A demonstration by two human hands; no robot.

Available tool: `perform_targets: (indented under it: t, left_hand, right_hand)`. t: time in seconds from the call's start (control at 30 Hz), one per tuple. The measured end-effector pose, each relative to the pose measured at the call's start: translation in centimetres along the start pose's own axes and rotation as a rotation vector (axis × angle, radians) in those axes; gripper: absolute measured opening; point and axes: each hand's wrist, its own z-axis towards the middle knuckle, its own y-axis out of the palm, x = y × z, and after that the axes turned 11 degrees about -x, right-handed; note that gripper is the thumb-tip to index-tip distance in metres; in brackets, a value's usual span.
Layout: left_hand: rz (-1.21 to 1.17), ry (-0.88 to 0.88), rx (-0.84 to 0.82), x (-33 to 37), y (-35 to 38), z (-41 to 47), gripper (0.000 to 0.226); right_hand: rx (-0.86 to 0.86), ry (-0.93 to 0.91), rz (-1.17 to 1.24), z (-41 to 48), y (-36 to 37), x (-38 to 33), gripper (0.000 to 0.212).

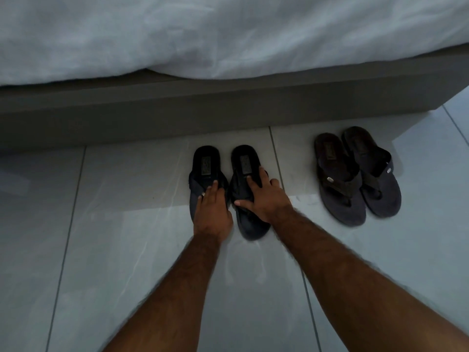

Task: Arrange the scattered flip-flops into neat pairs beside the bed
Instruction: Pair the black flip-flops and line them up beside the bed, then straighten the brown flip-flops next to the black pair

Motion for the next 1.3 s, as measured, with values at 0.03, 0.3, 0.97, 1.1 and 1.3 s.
perform_targets:
  t: [0.03,0.3,0.97,1.1,1.3]
  left_hand:
    - [0.000,-0.002,0.002,0.0,0.1,-0.2,0.066]
    - [0.009,0.010,-0.006,-0.1,0.0,-0.6,0.063]
    - [0.163,-0.010,0.176,2.1,-0.4,-1.9,0.068]
    - [0.115,0.190,0.189,7.6,0.9,-1.1,0.068]
    - [0.105,0.501,-0.090,19.2,4.8,2.7,0.075]
  right_hand:
    - [-0.004,-0.001,0.000,-0.1,0.1,0.0,0.095]
    - [-0.008,-0.007,-0.010,-0.4,0.2,-0.1,0.094]
    - [0.109,0.003,0.038,-1.1,-1.2,0.5,0.089]
    - [0.413,0.027,0.045,-3.5,-3.6,4.8,0.073]
    - [0.617,0.380,0.044,-7.7,-6.3,17.8,0.059]
